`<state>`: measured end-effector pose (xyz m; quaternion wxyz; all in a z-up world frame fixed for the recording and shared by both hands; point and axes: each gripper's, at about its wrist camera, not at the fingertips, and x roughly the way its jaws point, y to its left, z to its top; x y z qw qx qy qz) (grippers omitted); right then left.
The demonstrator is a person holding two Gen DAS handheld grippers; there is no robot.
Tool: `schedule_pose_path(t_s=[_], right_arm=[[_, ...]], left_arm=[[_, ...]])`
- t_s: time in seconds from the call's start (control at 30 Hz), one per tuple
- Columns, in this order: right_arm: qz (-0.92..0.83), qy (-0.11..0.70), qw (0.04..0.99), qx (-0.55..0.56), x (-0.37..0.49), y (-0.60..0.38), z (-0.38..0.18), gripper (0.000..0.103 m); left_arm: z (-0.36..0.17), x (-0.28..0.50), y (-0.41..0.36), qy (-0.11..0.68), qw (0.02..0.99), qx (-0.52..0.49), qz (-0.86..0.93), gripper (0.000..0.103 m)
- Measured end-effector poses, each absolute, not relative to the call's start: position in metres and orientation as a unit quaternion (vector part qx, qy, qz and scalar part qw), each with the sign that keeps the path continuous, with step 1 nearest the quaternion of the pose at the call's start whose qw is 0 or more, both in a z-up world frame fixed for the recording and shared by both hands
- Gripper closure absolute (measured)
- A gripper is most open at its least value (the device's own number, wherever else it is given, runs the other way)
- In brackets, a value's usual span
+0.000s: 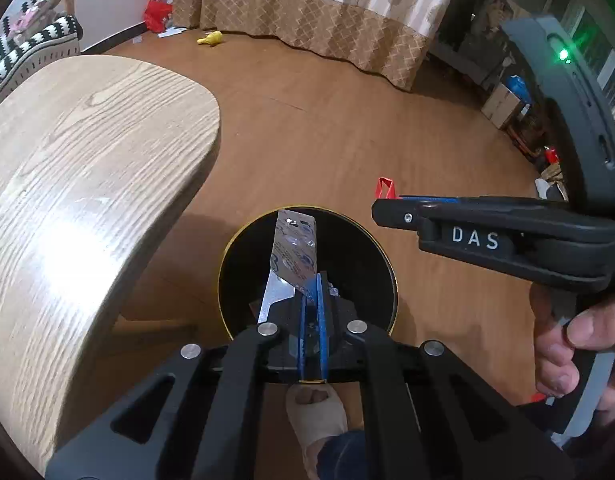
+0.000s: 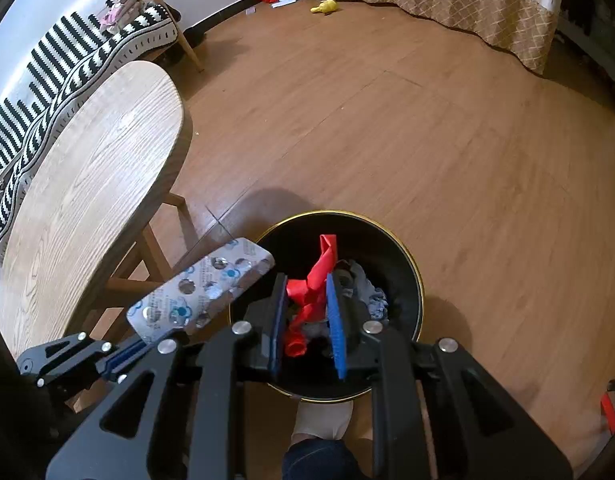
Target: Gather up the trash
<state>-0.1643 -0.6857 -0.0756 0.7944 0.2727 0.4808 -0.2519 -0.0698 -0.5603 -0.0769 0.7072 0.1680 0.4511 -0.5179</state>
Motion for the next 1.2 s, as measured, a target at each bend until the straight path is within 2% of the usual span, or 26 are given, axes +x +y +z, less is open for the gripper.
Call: schedule_pose_path(t_s=[0.13,0.17,0.2,0.27,0.3,0.63,0.7,0.8,0.9,1.07,1.2], right_arm=[[-0.254,0.479,0.795,0.272,-0.165,-0.685,-0.075,0.084],[-0.256,0.478,0.795,0.273,-0.166,-0.685,-0.075,0.084],[-0.257,0.477,0.794,0.274,-0.167,-0.685,-0.075,0.082],[-0.26,0.477,0.793,0.276,-0.168,-0.685,-0.075,0.08],[-0.26,0.476,0.793,0.277,-0.168,-0.685,-0.075,0.078],[-0.26,0.478,0.79,0.281,-0.167,-0.684,-0.076,0.077],[-0.263,0.479,0.79,0.279,-0.166,-0.685,-0.076,0.062],[-0.265,0.472,0.793,0.28,-0.166,-0.684,-0.073,0.055],[-0.268,0.468,0.794,0.28,-0.166,-0.682,-0.07,0.042],[-0.269,0.466,0.798,0.272,-0.163,-0.675,-0.065,0.035],[-0.276,0.444,0.816,0.245,-0.154,-0.658,-0.044,0.024]], left_arm=[[-0.078,-0.068,-0.557,0.438,0.714,0.178,-0.516,0.097],[-0.078,-0.069,-0.557,0.438,0.714,0.179,-0.516,0.091],[-0.079,-0.068,-0.557,0.439,0.714,0.18,-0.515,0.082],[-0.076,-0.069,-0.556,0.434,0.721,0.177,-0.511,0.027],[-0.075,-0.069,-0.556,0.428,0.727,0.172,-0.509,0.024],[-0.067,-0.078,-0.548,0.417,0.722,0.176,-0.523,0.024],[-0.065,-0.078,-0.546,0.416,0.723,0.176,-0.522,0.024],[-0.064,-0.078,-0.545,0.415,0.726,0.176,-0.52,0.023],[-0.059,-0.077,-0.539,0.415,0.727,0.171,-0.52,0.019],[-0.047,-0.071,-0.523,0.408,0.735,0.156,-0.518,0.012],[-0.027,-0.059,-0.49,0.396,0.756,0.143,-0.502,0.009]])
